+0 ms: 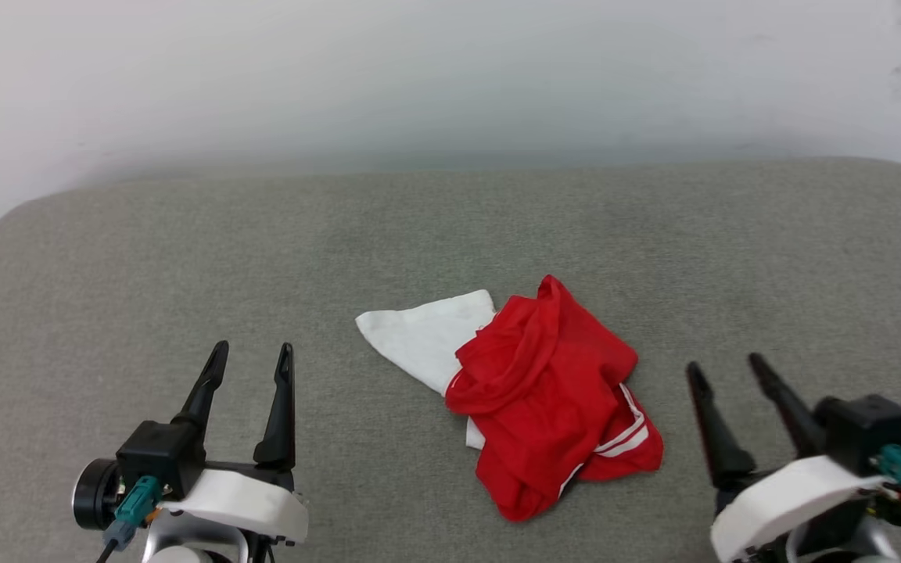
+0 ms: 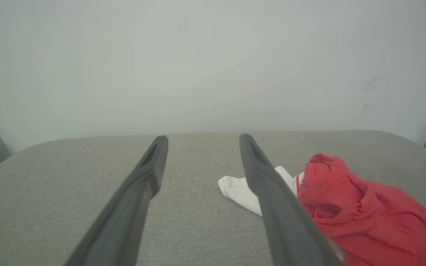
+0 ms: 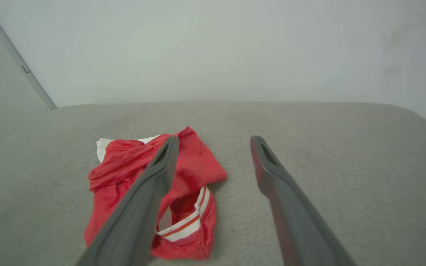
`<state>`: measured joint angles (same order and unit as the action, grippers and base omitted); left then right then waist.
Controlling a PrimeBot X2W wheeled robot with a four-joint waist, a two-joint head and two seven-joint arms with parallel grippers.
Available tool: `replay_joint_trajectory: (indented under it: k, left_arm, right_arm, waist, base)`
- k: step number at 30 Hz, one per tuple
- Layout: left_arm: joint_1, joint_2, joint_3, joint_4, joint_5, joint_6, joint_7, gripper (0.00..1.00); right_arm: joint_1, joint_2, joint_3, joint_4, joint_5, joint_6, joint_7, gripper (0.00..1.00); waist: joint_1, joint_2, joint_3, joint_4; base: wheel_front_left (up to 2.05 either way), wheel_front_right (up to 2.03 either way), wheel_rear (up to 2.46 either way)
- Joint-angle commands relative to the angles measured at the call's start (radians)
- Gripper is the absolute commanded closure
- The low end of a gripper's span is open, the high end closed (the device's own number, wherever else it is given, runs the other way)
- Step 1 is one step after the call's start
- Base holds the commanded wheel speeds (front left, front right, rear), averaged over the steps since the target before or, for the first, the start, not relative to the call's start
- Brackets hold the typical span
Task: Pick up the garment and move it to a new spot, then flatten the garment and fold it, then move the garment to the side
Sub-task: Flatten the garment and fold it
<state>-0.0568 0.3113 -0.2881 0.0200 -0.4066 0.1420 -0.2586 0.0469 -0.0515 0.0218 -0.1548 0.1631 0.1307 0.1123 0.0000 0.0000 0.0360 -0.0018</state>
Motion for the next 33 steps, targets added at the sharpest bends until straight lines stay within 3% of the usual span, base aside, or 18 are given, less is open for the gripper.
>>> replay_joint_trajectory:
  k: [1, 13, 24, 26, 33]
  left_arm:
    - [-0.015, -0.003, 0.0, -0.008, 0.007, 0.004, -0.004, 0.0]
    - [-0.048, -0.061, -0.011, -0.019, 0.02, -0.021, -0.007, 0.0]
    - [-0.063, -0.122, 0.025, -0.004, 0.061, -0.071, -0.007, 0.0]
    - [-0.062, -0.128, 0.035, -0.001, 0.069, -0.077, -0.007, 0.0]
    - [-0.065, -0.142, 0.066, 0.005, 0.094, -0.098, -0.007, 0.0]
  right_arm:
    - [-0.015, 0.0, 0.018, 0.003, 0.012, 0.0, 0.029, 0.0]
    - [-0.094, -0.218, 0.357, 0.028, 0.163, 0.0, 0.474, 0.0]
    - [-0.201, -0.297, 0.513, 0.143, 0.209, 0.0, 0.559, 0.0]
    - [-0.217, -0.298, 0.519, 0.143, 0.219, 0.0, 0.548, 1.0]
    - [-0.301, -0.312, 0.487, 0.105, 0.209, 0.0, 0.484, 1.0]
  waist:
    - [0.0, 0.0, 0.015, 0.019]
    - [0.0, 0.0, 0.066, 0.154]
    - [0.0, 0.0, 0.115, 0.198]
    - [0.0, 0.0, 0.117, 0.195]
    - [0.0, 0.0, 0.12, 0.164]
  base:
    - [0.0, 0.0, 0.0]
    - [0.0, 0.0, 0.0]
    - [0.0, 0.0, 0.0]
    - [0.0, 0.0, 0.0]
    - [0.0, 0.0, 0.0]
